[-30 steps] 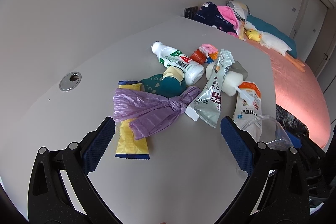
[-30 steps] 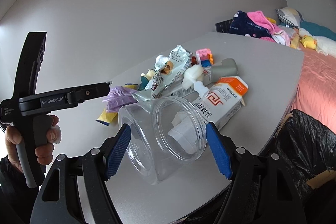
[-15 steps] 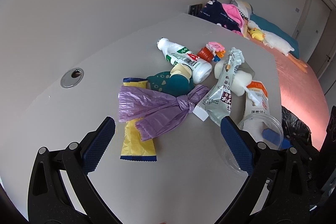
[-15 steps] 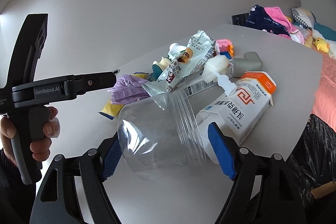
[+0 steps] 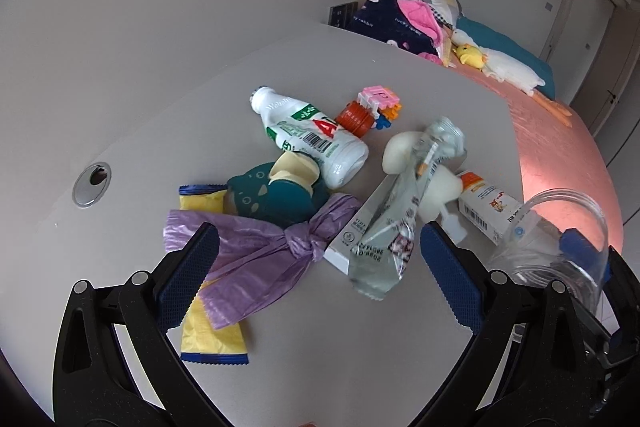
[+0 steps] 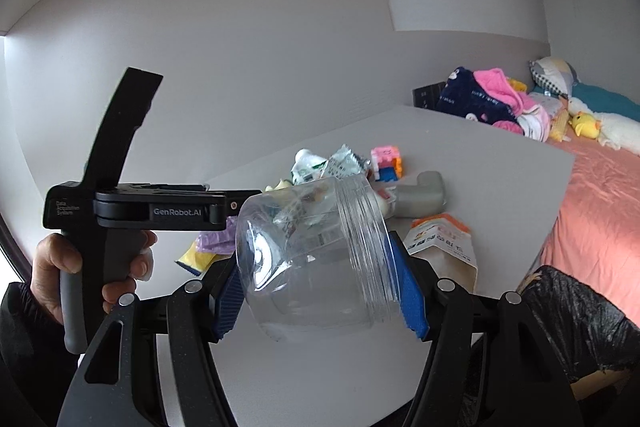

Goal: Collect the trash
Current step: 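Grasp the silver snack wrapper with the left gripper while the right carries the jar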

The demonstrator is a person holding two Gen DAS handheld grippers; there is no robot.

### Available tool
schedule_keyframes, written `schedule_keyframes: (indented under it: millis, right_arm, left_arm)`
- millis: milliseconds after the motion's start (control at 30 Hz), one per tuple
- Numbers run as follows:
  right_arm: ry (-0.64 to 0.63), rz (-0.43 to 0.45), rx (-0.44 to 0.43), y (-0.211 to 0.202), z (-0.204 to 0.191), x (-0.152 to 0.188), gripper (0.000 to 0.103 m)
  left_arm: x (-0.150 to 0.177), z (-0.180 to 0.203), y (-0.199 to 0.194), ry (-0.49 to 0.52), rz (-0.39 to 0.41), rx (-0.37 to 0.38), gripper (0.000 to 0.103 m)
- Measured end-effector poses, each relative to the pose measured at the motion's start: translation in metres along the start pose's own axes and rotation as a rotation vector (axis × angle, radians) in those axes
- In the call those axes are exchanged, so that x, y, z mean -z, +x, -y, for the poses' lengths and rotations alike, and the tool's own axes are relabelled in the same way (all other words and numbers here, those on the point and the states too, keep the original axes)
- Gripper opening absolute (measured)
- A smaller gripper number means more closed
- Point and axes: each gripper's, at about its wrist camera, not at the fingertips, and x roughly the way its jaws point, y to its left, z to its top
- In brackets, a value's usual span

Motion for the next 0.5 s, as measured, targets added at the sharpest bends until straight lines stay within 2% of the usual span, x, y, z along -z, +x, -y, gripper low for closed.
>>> schedule_keyframes:
  millis: [167,433,500]
  right_arm:
    - [0.032,0.038,0.05,-0.017,0.018,-0.003,0.066]
    - [0.086,0.054,0.097,-0.028,0.043,-0.001,0.066]
    - [0.093,0.054,0.101,-0.029,0.045,0.001,0.066]
  left_arm:
    - [-0.003,0.019,0.013,0.053,0.007,0.001,0.097]
    - [0.016,0.055,0.02,0.223,0.002,-0.009,0.096]
    - [0.019,0.062,0.024,0.256,-0.004,-0.02,0.088]
